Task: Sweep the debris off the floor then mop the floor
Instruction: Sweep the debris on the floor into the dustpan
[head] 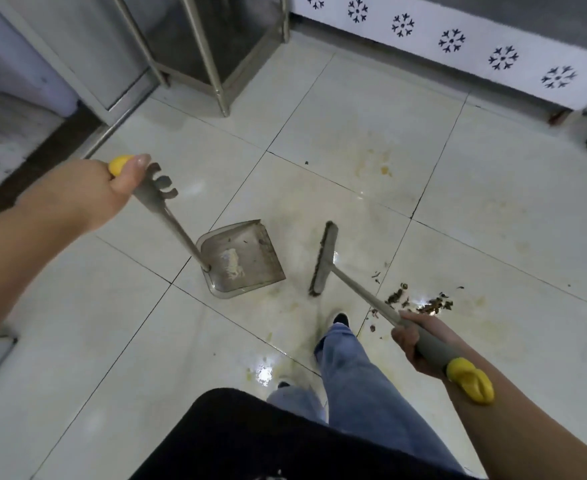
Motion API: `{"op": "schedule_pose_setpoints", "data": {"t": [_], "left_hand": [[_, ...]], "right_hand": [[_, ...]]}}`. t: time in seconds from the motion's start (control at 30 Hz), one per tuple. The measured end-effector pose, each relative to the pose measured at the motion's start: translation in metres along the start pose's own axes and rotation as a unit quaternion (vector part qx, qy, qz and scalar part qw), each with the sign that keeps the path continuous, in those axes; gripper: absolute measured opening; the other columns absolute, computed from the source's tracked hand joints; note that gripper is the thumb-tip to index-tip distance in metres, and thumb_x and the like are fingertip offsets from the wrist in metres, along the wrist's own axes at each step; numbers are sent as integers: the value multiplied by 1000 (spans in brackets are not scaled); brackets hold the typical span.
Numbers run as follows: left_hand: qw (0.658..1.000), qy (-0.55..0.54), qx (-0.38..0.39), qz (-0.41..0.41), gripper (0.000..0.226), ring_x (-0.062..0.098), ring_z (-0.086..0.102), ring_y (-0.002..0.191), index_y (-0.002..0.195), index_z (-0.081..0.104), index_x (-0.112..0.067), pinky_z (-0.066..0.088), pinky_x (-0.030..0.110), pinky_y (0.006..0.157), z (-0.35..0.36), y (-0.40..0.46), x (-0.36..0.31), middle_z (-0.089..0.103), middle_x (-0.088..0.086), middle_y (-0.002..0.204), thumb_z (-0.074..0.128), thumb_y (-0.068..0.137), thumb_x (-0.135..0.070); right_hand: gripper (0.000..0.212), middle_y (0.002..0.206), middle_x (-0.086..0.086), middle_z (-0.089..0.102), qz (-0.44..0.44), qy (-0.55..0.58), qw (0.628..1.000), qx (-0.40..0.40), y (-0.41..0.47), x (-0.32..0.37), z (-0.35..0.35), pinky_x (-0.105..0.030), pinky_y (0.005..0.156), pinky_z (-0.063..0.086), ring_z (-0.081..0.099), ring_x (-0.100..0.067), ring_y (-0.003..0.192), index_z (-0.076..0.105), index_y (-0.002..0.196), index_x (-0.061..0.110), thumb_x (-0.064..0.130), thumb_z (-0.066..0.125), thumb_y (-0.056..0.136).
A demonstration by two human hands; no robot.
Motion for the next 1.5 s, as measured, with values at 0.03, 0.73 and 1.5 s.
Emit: {"op": "schedule_pose_setpoints", "data": {"t": [0.03,0.73,1.5], "left_hand": [[1000,-2,-3,-13,86,28,37,54,50,38,-11,33,36,59,-2,-13,8,35,13,47,-1,59,-87],[977,-112,5,-181,86,23,55,46,53,53,-4,43,33,56,48,-159,-91,50,9,40,16,77,-78],[889,-222,-77,-392,88,25,51,41,51,50,-5,42,30,53,50,-435,57,49,4,38,15,57,-85]], "right_hand": [[34,42,-4,47,5,-1,1000,5,7,-9,6,-13,27,40,45,-9,24,46,72,4,28,44,96],[24,44,-2,46,33,-21,999,15,-34,46,-143,-16,27,42,48,-8,26,45,72,3,14,65,75],[19,50,-5,51,26,-355,934,5,-3,-116,-60,-13,31,44,50,-7,29,43,79,9,17,48,95]]}}
Point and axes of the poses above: each hand's wrist, its own y-axis towards the middle knuckle, its own z-axis out of the palm, x = y × z, the point moved 1 cm from there along y, towards the middle knuckle
